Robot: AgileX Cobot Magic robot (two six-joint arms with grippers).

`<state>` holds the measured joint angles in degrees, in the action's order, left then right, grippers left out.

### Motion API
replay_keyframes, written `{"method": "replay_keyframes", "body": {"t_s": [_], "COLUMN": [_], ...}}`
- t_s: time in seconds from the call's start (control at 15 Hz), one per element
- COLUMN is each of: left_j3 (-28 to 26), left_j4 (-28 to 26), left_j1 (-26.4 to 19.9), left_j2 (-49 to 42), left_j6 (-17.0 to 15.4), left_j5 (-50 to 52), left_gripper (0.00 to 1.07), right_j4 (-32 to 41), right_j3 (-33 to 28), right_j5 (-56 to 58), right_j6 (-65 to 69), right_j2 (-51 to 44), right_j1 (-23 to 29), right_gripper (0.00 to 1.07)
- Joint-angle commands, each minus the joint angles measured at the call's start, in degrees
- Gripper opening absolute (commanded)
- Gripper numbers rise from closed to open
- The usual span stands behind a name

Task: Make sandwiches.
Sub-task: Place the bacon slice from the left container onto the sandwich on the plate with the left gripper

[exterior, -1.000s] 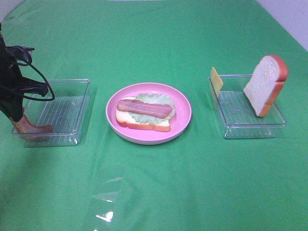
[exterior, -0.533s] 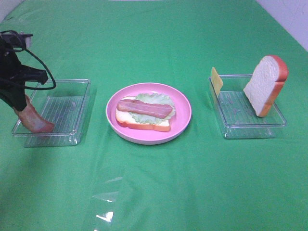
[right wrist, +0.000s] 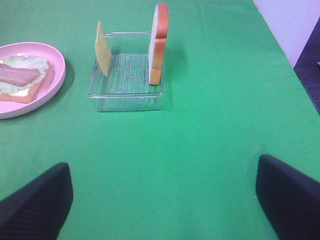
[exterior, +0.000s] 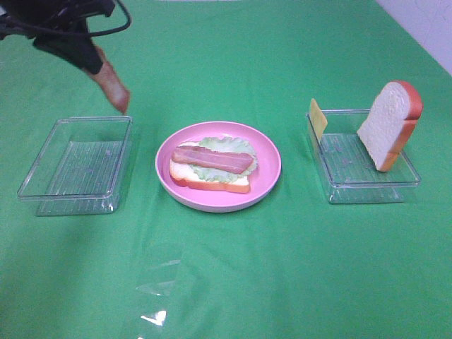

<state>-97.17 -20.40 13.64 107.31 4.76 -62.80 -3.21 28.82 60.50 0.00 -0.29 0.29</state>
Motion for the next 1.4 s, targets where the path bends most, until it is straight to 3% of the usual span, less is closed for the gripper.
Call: {"method": "replay_keyframes", "body": {"t_s": [0.07,0.4,0.73,0.93,1.2,1.4], "left_j3": [-4.4,-6.5,-6.5,-6.5,-6.5,-6.5], "left_j4": [-5.4,-11.6,-12.9,-5.6,4.0,5.6], "left_j1": [4.8,14.8,16.8,16.7,16.7,16.7], "left_j2": [3.1,13.2,19.8,21.3,21.3,21.3], "left_j6": [0.2,0.2,0.2,-0.2,-6.1,-6.8], "left_j5": [2.9,15.7,15.9,14.2,13.6,13.3], "left_gripper": [0.0,0.0,0.0,0.0,0.0,0.0], "right_j4": [0.1,0.1,0.1,0.1,0.1,0.1], "right_j3": [-0.2,-0.2,-0.2,-0.2,-0.2,-0.2], "right_j5": [-0.4,-0.4,-0.4,-0.4,-0.4,-0.4], "right_j6": [0.0,0.0,0.0,0.0,0.0,0.0], "right_j2": [-1.2,-1.2,-1.2,-1.2,-1.2,-1.2], "right_j1": [-0.4,-0.4,-0.4,-0.4,-0.4,-0.4], "right_gripper": [0.96,0.96,0.96,0.96,0.96,0.96]}}
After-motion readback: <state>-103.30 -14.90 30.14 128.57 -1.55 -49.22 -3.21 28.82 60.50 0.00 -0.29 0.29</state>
